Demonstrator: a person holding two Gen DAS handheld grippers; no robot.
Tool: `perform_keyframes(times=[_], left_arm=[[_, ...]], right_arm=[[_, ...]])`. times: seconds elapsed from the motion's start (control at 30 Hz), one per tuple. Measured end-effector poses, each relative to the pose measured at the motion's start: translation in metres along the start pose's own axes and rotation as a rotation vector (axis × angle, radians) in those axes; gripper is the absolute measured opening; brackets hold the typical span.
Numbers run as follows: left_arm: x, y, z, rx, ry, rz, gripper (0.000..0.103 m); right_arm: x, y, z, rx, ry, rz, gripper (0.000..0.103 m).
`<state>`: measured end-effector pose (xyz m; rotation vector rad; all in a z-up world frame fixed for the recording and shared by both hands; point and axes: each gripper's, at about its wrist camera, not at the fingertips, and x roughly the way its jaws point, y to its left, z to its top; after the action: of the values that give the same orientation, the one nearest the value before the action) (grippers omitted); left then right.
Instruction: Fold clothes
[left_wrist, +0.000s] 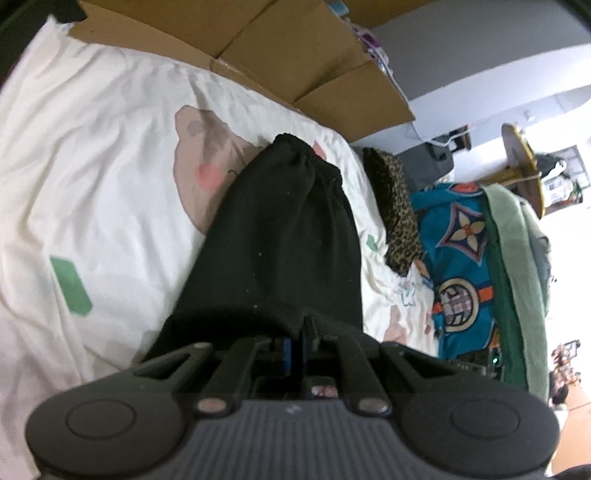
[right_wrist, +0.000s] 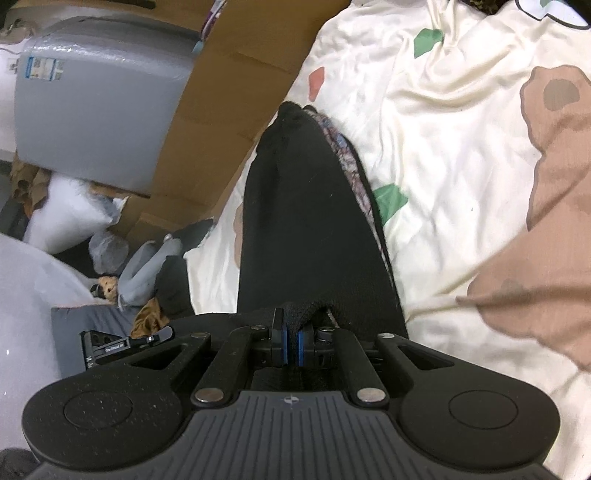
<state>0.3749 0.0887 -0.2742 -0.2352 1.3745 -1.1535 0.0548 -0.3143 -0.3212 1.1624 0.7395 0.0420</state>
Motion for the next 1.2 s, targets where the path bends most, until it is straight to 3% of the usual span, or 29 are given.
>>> perform_keyframes(times=[0.3,0.9,1.2], left_arm=[[0.02,-0.007,0.034,0.034,0.068,0.062,0.006],[0.034,-0.01,0.062,0.024,0.013,0.073,0.006],[0.053,0.0,0.074,0.012,-0.013,0.061,0.006]], right_arm=[[0.009,-0.002,0.02,0.019,-0.012,-0.033,0.004],[0.018,0.007,0.054,-0.019,-0.027,-0.065,0.004],[0.029,0.006,0.072,-0.02,-0.019,-0.12,0.004]])
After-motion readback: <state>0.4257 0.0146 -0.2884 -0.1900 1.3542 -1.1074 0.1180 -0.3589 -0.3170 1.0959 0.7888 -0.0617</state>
